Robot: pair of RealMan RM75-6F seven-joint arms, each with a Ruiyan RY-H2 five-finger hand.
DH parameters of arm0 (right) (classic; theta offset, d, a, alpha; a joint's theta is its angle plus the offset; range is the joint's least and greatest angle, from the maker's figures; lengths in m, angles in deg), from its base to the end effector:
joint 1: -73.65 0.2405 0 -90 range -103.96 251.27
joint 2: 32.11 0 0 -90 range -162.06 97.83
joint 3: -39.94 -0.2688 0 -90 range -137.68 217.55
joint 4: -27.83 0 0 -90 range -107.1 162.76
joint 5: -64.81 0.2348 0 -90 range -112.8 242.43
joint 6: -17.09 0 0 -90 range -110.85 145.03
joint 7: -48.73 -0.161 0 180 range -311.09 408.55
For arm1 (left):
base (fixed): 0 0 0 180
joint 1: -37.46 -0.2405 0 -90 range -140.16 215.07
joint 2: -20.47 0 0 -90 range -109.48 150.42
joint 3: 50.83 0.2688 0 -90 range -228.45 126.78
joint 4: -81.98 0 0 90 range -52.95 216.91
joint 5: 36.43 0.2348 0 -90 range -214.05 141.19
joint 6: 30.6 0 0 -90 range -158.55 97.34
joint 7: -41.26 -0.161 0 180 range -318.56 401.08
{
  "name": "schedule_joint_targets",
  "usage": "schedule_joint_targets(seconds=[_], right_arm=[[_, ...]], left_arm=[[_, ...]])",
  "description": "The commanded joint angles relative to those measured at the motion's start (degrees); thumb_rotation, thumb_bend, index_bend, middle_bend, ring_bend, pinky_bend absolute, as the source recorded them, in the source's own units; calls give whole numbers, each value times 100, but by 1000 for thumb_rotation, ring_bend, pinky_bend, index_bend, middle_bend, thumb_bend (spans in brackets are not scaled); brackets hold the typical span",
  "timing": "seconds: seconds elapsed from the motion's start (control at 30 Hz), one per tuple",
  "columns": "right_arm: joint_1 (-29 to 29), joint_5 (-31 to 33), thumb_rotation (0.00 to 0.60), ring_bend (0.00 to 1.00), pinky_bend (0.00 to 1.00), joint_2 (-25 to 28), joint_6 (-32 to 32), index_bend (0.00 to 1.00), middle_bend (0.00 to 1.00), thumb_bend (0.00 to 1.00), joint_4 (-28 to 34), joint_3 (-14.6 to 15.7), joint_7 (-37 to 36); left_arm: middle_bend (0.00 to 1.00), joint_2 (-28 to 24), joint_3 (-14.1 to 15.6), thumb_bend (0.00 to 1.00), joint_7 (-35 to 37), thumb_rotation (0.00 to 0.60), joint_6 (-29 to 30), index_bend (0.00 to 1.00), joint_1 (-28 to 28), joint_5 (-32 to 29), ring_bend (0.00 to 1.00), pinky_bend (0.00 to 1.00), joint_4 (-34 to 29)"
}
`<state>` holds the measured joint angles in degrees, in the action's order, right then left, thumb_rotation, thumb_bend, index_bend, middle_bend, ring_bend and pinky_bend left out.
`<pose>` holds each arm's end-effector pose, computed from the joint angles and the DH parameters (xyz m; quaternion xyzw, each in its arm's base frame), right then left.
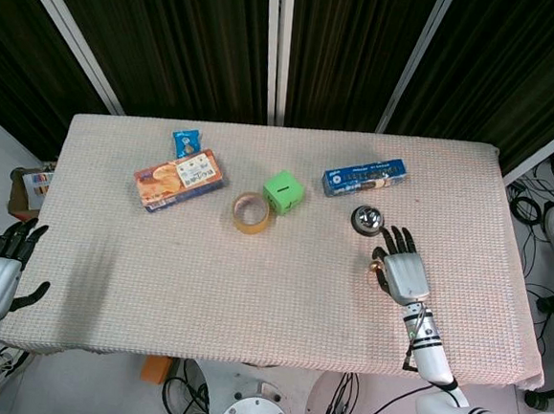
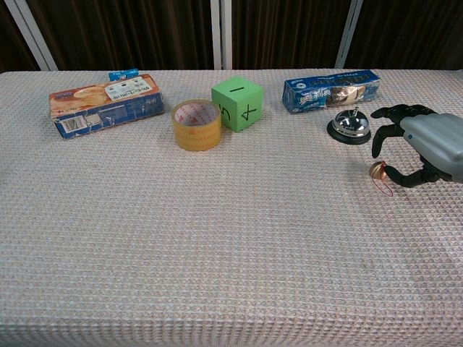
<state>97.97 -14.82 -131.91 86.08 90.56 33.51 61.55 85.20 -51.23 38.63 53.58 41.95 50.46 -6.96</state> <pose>-0.2758 -0.3163 -0.0583 0.6880 -0.3479 0.3583 0.5266 -0.3480 0.1895 0.1350 -0.6250 -0.3737 -0.3445 0.5925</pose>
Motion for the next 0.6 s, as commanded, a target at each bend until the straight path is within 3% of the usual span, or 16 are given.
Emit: schedule_joint_targets(seconds=[0.03,0.6], right_arm=[[-3,9,600,0,0,-6,0,451,92,335,-1,-6,1],[13,-8,600,0,0,-66,26,496,111,341,-109,-43,-78]], left_arm=[[39,2,-1,251,2,600,2,85,-1,-1,13,187,2],[39,4,-10,251,-12,600,-67,85,29,-41,13,187,13]])
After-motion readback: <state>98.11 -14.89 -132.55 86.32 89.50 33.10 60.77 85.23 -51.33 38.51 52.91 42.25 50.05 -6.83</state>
